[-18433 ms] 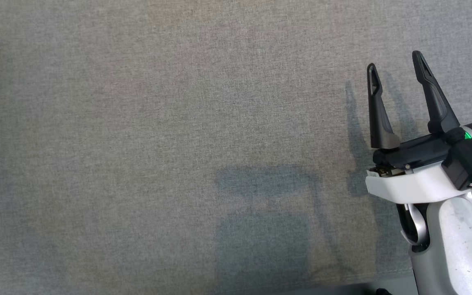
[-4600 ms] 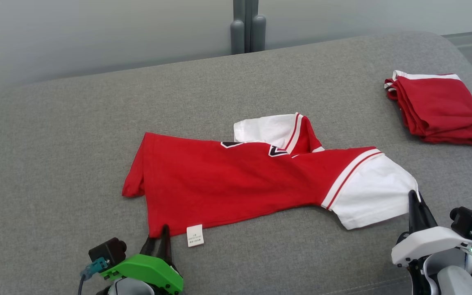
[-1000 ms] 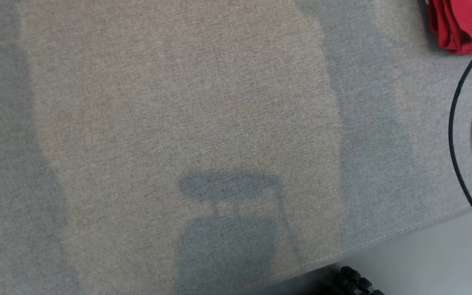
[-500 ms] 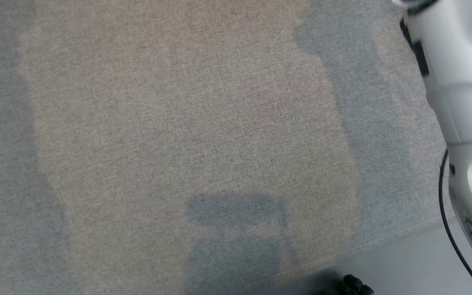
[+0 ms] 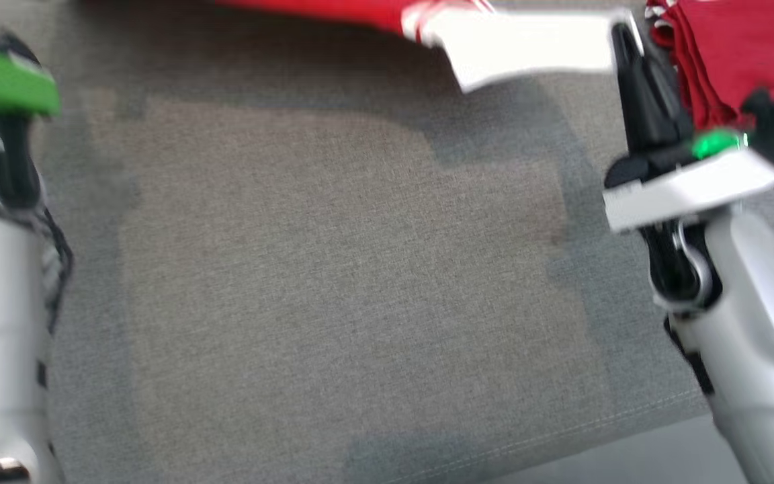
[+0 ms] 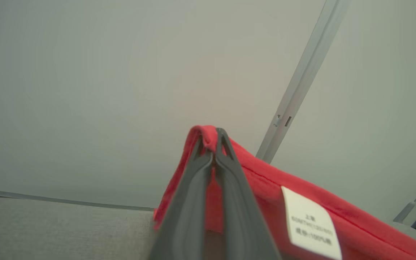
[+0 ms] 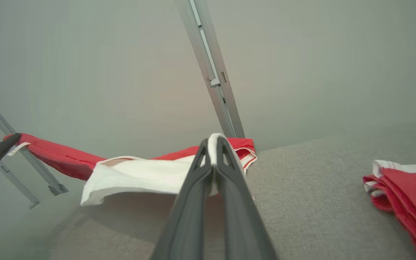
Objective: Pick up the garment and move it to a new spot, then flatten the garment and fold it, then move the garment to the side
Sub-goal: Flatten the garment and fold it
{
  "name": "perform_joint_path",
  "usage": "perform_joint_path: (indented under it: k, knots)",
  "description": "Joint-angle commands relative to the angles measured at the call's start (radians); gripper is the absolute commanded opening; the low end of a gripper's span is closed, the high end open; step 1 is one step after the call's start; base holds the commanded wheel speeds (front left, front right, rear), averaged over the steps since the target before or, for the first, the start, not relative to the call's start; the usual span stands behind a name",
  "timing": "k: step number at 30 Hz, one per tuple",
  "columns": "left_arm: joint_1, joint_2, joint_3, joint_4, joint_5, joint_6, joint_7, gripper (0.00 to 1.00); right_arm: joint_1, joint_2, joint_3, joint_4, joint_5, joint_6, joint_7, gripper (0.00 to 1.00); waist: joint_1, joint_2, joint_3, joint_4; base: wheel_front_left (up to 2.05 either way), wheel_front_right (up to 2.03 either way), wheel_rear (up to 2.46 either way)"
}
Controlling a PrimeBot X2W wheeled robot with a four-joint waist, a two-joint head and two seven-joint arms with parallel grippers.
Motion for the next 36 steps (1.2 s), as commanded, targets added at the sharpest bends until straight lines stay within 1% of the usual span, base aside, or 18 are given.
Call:
perform_joint_path:
  k: [1,5,9,11,13,15,17,19,22,27,36]
  knots:
    - [0.068,-0.011,0.017,-0.037,-0.012,-0.003,-0.003,0.0,0.058,0.004,-0.026,-0.028,0.001,0.0,-0.002,0.0,0.0001,0.0,-0.063,0.037,0.0,0.0,0.0]
    - [0.308,-0.043,0.06,-0.187,-0.018,-0.003,-0.003,0.0,0.252,0.043,-0.125,-0.117,-0.028,0.0,-0.002,0.0,0.0001,0.0,-0.106,0.051,0.0,0.0,0.0]
    - [0.519,-0.101,0.102,-0.303,-0.024,-0.003,-0.003,0.0,0.413,0.091,-0.208,-0.17,-0.06,0.0,-0.002,0.0,0.0001,0.0,-0.139,0.063,0.0,0.0,0.0]
    - [0.61,-0.128,0.113,-0.342,-0.012,-0.002,-0.003,0.0,0.483,0.11,-0.237,-0.185,-0.087,-0.001,-0.002,0.0,0.0001,0.0,-0.152,0.067,0.0,0.0,0.0]
    - [0.679,-0.152,0.124,-0.363,0.005,-0.002,-0.003,0.0,0.538,0.136,-0.263,-0.196,-0.088,-0.001,-0.002,0.0,0.0001,0.0,-0.163,0.072,0.0,0.0,0.0]
    - [0.735,-0.173,0.143,-0.375,0.016,0.003,-0.003,0.0,0.58,0.144,-0.276,-0.199,-0.109,-0.001,-0.002,0.0,0.0001,0.0,-0.176,0.075,0.0,0.0,0.0]
    - [0.78,-0.189,0.149,-0.374,0.034,0.003,-0.003,0.0,0.615,0.16,-0.286,-0.195,-0.126,-0.001,-0.002,0.0,0.0001,0.0,-0.19,0.077,0.0,0.0,0.0]
    - [0.813,-0.203,0.164,-0.37,0.035,0.003,-0.003,0.0,0.639,0.172,-0.298,-0.184,-0.117,-0.001,-0.002,0.0,0.0001,0.0,-0.202,0.078,0.0,0.0,0.0]
    - [0.857,-0.214,0.176,-0.358,0.043,0.005,-0.003,0.0,0.669,0.187,-0.306,-0.16,-0.128,-0.001,-0.002,0.0,0.0001,0.0,-0.223,0.078,0.0,0.0,0.0]
    - [0.909,-0.22,0.171,-0.323,0.07,0.005,-0.003,0.0,0.696,0.197,-0.308,-0.118,-0.126,-0.001,-0.002,0.0,0.0001,0.0,-0.257,0.075,0.0,0.0,0.0]
    - [0.984,-0.221,0.137,-0.305,0.043,0.025,-0.003,0.0,0.728,0.2,-0.298,-0.071,-0.107,-0.001,-0.002,0.0,0.0001,0.0,-0.291,0.071,0.0,0.0,0.0]
